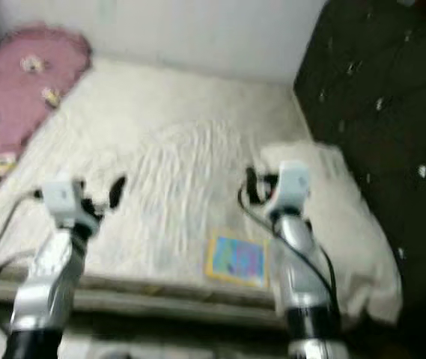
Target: Clean up the room
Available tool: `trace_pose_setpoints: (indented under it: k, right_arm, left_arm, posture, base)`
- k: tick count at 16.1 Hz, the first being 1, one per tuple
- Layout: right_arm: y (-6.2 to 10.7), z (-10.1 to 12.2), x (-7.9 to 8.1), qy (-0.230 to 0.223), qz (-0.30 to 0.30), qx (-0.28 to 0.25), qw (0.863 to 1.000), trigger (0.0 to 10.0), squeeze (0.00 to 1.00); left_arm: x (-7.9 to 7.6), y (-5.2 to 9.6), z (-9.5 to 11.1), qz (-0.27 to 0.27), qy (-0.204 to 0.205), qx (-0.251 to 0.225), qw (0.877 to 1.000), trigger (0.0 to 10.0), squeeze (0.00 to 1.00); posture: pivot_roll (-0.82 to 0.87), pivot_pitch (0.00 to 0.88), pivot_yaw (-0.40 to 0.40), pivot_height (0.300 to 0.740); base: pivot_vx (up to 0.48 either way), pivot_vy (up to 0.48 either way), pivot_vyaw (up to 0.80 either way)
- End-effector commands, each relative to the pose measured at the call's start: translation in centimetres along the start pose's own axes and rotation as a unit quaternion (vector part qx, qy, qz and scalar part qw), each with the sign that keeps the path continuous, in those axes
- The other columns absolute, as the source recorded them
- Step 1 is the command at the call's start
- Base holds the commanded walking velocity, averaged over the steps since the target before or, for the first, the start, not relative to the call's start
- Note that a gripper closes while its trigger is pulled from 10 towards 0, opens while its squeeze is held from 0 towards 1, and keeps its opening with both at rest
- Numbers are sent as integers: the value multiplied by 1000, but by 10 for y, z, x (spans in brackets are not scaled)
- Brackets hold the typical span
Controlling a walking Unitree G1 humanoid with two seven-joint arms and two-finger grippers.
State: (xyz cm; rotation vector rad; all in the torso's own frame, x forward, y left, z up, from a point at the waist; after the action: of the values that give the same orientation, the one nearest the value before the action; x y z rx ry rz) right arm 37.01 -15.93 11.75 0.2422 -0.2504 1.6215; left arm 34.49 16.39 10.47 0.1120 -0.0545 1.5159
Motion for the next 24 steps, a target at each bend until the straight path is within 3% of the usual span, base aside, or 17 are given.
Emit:
trace_pose_setpoints:
  k: [1,6,24]
  right_arm:
    - [-3,6,6,0,9,-8,1000,10000,0]
    - [-3,4,7,1,10,-6,1000,10000,0]
    - [-3,2,5,12,12,1,1000,10000,0]
  left_arm:
    - [5,-1,3,5,-6,-3,1000,10000,0]
    - [5,-1,3,7,-5,-2,1000,10000,0]
    - [0,-3,2,0,-3,0,1000,10000,0]
  posture:
    - [3,2,-106,740]
    - [3,2,-106,740]
    - [-1,0,-111,740]
  base:
    - [0,480,0]
    - [0,480,-640]
    - [0,480,0]
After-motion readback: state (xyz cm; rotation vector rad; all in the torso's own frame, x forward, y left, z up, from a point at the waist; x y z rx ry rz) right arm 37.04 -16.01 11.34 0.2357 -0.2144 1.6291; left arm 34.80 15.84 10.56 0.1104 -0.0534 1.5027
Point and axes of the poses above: a point about 5 cm out from each wrist's last joint towards the gripper, its own y axis pointing back from the gripper into the wrist, its own z axis along the axis of the wrist's last joint, x = y × z, the point moved 6 cm from there along -y, pointing out of the wrist towards the gripper, and after that the axes turned 15 degrees about -y, right-handed, at the moved point
